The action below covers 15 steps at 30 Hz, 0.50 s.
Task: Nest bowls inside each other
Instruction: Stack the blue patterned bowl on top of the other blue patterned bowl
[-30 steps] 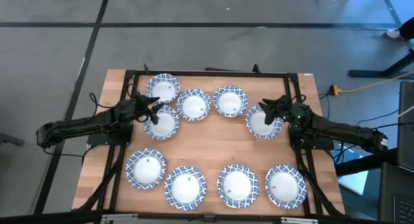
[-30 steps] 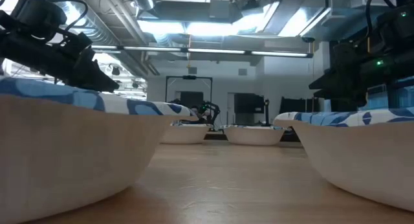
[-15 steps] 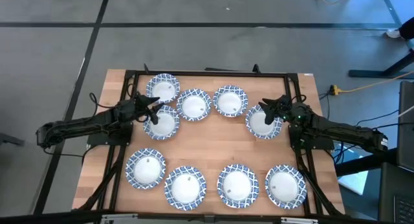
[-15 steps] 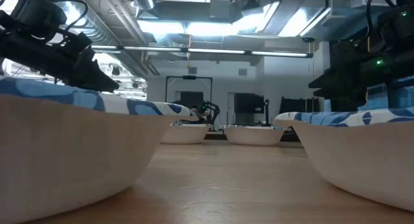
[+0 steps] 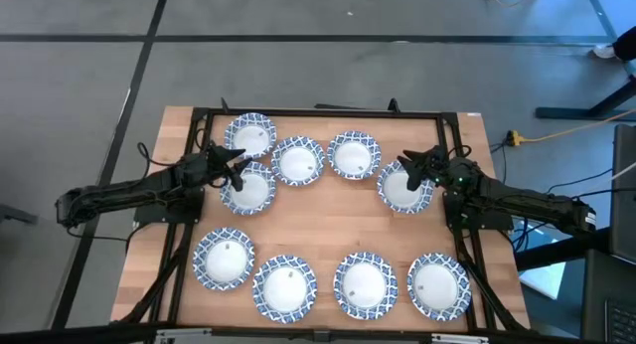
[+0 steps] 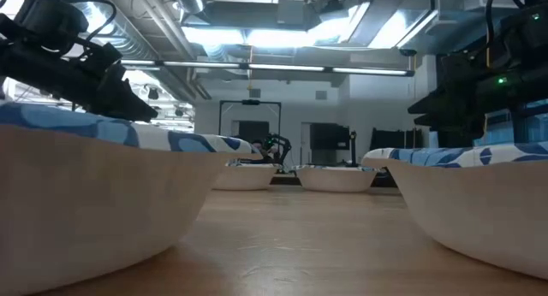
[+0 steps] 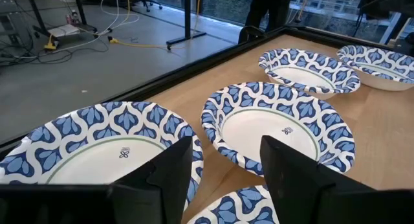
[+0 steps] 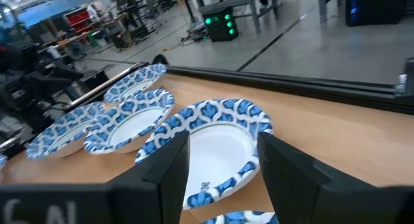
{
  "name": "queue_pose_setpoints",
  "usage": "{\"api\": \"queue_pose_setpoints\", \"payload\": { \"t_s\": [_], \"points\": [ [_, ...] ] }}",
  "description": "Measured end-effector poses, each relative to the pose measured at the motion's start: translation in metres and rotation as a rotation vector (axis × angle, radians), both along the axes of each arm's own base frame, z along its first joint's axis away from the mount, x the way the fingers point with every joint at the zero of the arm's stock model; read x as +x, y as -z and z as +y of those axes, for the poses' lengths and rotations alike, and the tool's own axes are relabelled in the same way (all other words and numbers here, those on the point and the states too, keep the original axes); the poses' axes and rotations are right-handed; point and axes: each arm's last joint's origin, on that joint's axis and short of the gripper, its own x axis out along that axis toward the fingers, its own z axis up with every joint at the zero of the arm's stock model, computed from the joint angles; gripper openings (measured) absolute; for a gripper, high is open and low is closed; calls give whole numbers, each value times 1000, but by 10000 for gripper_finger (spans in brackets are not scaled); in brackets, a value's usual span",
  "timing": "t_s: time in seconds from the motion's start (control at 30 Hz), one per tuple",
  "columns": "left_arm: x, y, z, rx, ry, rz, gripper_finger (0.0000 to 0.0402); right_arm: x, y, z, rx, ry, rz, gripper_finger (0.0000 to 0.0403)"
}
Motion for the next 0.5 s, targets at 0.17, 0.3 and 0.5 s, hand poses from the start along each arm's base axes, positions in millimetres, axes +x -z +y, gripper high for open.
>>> {"api": "queue_pose_setpoints", "payload": {
  "t_s": [0.17, 0.3, 0.5],
  "points": [
    [0, 0, 0, 0, 0, 0, 176, 0, -3, -1, -17, 43, -26, 182],
    [0, 0, 0, 0, 0, 0, 177, 0, -6, -1, -28, 44, -57, 182],
    [0, 0, 0, 0, 0, 0, 176, 2, -12, 0, -138, -49, -52, 182]
  ]
}}
